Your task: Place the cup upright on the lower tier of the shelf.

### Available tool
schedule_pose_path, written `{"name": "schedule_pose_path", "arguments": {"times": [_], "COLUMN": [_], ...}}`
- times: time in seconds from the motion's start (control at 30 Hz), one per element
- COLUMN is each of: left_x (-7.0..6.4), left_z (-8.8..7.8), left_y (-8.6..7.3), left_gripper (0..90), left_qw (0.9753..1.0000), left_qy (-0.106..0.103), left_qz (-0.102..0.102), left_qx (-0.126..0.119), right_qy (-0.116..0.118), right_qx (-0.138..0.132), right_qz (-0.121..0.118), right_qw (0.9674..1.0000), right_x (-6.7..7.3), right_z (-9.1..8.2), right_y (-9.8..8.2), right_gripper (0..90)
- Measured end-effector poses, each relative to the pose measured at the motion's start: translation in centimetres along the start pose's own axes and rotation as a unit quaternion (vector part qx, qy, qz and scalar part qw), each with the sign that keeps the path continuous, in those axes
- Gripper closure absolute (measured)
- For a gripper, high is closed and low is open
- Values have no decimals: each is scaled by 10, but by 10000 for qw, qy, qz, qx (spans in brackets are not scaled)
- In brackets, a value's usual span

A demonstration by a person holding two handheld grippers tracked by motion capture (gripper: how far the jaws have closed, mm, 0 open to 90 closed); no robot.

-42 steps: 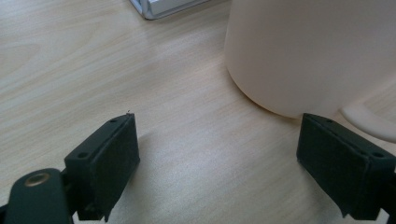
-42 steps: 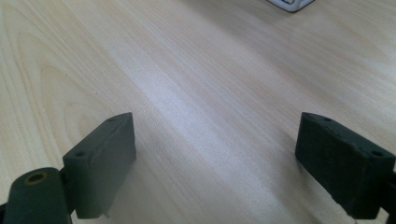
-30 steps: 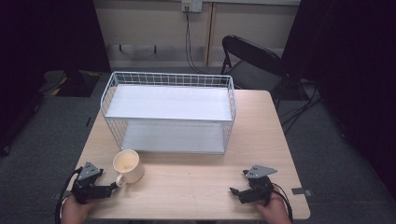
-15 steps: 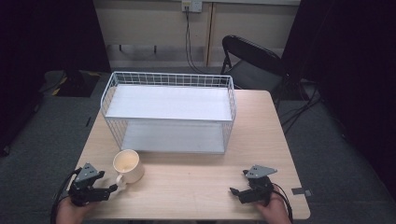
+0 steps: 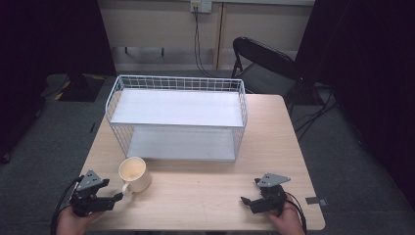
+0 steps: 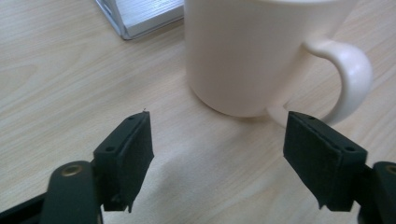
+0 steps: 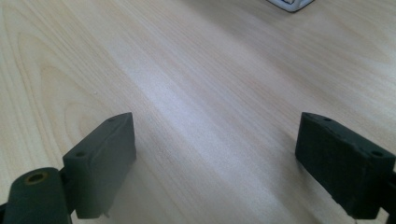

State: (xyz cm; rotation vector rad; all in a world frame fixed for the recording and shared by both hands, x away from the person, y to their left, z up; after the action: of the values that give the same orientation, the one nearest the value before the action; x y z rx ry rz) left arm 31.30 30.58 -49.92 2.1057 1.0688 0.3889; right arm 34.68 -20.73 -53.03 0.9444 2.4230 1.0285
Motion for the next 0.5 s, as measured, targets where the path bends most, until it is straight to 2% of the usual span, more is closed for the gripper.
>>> {"name": "schedule_pose_path", "arguments": {"times": [0.13, 0.23, 0.5], "left_x": [-4, -4, -10], "left_z": [-2, -3, -12], "left_y": [-3, -3, -6], "left_gripper": [244, 244, 247], "left_qw": [10000, 10000, 9999], "left_qy": [-53, -43, -123], "left_qz": [-32, 19, -2], "left_qx": [11, 65, 32], "right_qy": [3, -1, 3], "right_qx": [2, 0, 0], "right_qz": [-10, 0, -10], "right_qw": [10000, 10000, 10000], "right_x": [0, 0, 0], "right_z": [0, 0, 0], "right_y": [0, 0, 0], "right_gripper": [117, 117, 117]}}
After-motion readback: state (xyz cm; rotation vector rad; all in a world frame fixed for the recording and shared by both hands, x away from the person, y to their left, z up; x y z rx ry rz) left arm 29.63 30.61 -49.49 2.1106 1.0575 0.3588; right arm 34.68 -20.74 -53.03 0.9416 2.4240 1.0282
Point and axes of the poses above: each handheld gripper's, and its own axes: z roughly forward along the jaws, y roughly out of its top, x roughly to its left, the point moved 4 cm from there along z, roughly forward along the jaws, and after that the axes turned 4 degrees about -y, right-handed, at the moved point
